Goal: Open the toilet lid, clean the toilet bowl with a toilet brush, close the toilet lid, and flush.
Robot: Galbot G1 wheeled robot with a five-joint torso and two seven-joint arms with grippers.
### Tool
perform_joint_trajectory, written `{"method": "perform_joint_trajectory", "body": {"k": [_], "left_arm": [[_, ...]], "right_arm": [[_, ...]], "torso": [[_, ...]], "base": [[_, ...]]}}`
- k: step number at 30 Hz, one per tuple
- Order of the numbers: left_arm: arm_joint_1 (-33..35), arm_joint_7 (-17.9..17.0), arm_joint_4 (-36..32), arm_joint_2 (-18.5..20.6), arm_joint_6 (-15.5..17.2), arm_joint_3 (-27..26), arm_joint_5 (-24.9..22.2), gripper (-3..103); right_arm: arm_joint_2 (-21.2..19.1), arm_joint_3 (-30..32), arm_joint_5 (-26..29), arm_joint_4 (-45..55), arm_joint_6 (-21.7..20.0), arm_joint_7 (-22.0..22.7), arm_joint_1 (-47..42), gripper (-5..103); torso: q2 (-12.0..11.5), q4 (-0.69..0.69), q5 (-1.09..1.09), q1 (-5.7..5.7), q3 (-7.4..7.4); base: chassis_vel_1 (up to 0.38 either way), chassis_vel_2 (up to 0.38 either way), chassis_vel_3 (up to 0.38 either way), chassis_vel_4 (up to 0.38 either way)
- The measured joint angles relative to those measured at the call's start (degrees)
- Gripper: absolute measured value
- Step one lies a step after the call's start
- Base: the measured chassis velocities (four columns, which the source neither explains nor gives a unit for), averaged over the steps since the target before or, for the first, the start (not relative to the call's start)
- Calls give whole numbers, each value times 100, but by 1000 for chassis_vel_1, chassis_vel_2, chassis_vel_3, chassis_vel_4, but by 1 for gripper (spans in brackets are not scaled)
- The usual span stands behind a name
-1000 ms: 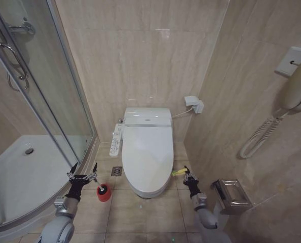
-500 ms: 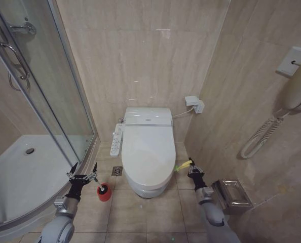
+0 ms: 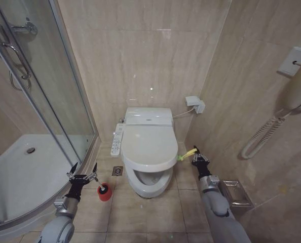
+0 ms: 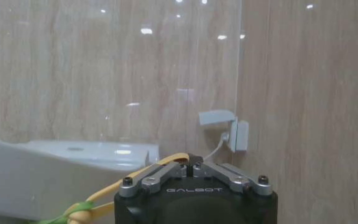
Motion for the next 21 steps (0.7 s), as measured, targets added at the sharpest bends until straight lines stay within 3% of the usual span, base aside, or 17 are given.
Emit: {"method": "perform_joint_trajectory", "body": {"k": [21], "left_arm": [[0, 0, 0, 0, 0, 0, 0, 100]], "right_arm": [[-869, -109, 546, 437, -606, 257, 313, 1]], "torso": [[0, 3, 1, 0, 0]], "base": [[0, 0, 0, 0]]}}
